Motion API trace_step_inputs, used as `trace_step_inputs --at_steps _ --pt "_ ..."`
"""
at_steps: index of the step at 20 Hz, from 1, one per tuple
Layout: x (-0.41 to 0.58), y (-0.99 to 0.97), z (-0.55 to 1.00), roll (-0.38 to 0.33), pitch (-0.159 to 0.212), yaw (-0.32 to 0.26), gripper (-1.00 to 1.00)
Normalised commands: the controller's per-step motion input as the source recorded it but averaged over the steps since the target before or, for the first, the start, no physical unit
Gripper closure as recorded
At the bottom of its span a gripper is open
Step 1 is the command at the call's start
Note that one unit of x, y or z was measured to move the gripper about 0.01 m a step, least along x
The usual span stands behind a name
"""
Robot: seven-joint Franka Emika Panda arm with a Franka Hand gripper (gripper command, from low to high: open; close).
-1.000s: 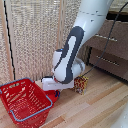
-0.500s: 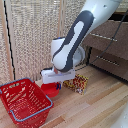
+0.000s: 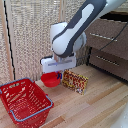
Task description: Transport the gripper mindfully toward the orange-red bowl and clasp it to elevate with ease. Ensure your robot's arm aligns efficiently with the top drawer's opening. Carefully slide the orange-red bowl into the designated spot with precision. After confirmation, withdraw the gripper gently. Close the drawer smoothly by transitioning the gripper to its handle.
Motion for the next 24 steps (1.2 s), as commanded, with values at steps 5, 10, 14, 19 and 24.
trace_step_inputs --at_steps 5,10,14,19,24 --pt "0.401 -0.12 0.75 -0.001 0.054 0.0 1.0" --pt "0.438 -0.15 0.73 0.0 0.06 0.0 1.0" --pt "0.43 -0.2 0.7 0.0 0.088 0.0 1.0" --pt "0.413 -0.2 0.71 0.0 0.082 0.0 1.0" --pt "0.351 -0.26 0.75 -0.001 0.045 -0.018 1.0"
